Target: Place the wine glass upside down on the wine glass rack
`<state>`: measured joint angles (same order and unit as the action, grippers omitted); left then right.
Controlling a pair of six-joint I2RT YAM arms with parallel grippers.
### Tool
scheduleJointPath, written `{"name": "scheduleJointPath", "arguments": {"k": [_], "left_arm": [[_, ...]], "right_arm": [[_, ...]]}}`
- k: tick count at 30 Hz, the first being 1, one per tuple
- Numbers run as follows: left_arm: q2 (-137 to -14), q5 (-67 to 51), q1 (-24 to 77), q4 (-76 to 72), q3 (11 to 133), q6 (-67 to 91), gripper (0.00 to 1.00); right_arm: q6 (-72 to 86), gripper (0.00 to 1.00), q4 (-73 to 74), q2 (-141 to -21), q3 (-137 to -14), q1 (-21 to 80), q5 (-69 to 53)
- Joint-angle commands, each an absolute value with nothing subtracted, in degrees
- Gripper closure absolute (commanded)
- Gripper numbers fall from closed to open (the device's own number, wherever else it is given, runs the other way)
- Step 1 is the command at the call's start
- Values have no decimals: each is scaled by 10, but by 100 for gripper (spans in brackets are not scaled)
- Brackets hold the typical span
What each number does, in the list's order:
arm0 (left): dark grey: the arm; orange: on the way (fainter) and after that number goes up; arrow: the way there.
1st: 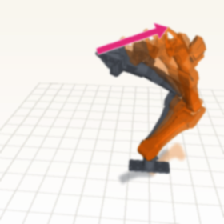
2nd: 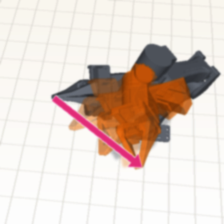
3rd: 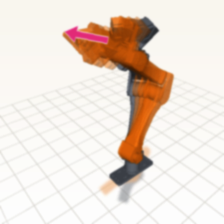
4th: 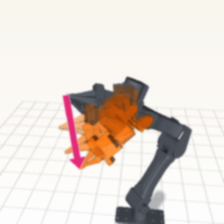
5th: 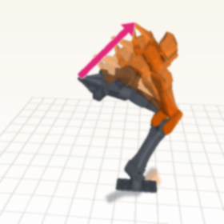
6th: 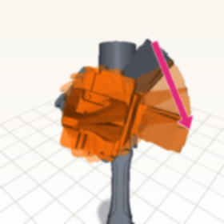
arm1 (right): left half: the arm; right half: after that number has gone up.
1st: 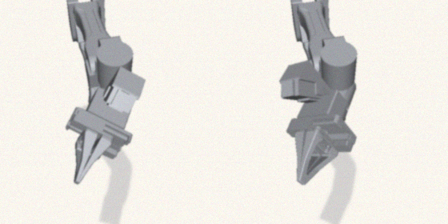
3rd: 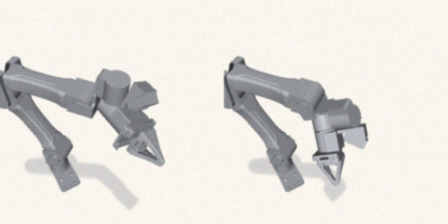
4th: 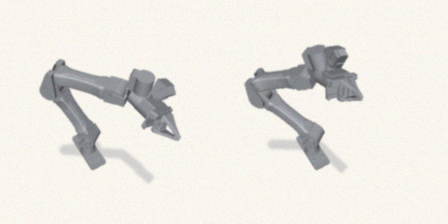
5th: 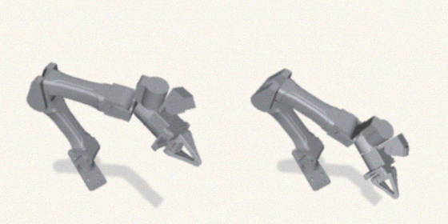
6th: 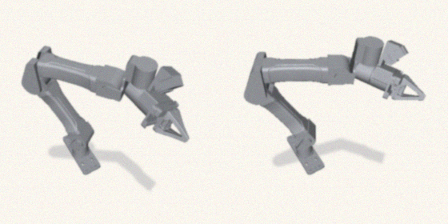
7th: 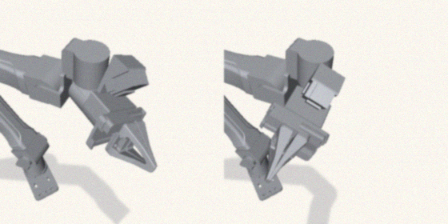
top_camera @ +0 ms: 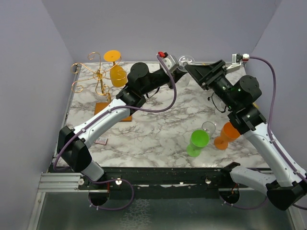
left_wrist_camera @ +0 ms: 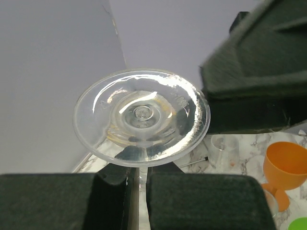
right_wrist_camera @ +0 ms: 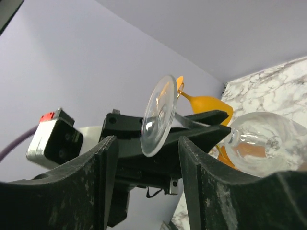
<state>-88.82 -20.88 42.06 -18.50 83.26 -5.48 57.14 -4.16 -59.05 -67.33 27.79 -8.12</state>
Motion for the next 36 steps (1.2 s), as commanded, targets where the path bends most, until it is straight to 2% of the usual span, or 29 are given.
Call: {"name": "scheduleJointPath", "arguments": {"k": [1,4,9,10,11,14,17,26,36], "left_arm": [[-860,-262,421,-225,811,-90,100],[-850,-273,421,-228,797,-106,100],[-837,-269,421,-232,782,-113,99],[-833,-264,421,-234,777,-113,91],[-829,-258,421,-239,770,-113,82],[-815,-236,421,-259,748,-103,64],[-809,-235,421,-267,734,-103,57],[-826,-285,421,-271,737,-124,59],[-844,-328,421,-271,737,-133,70]], "right_arm": [[615,49,-18,-606,-694,279,-56],[631,62,-14,-609,-693,280,-51],[664,94,-24,-598,-668,280,-41],[673,99,-26,-594,-663,280,-39],[683,99,-29,-592,-658,279,-36],[705,99,-38,-582,-646,279,-32],[721,99,-37,-572,-642,279,-28],[754,99,-38,-552,-637,279,-38],[765,99,-41,-543,-636,279,-49]]}}
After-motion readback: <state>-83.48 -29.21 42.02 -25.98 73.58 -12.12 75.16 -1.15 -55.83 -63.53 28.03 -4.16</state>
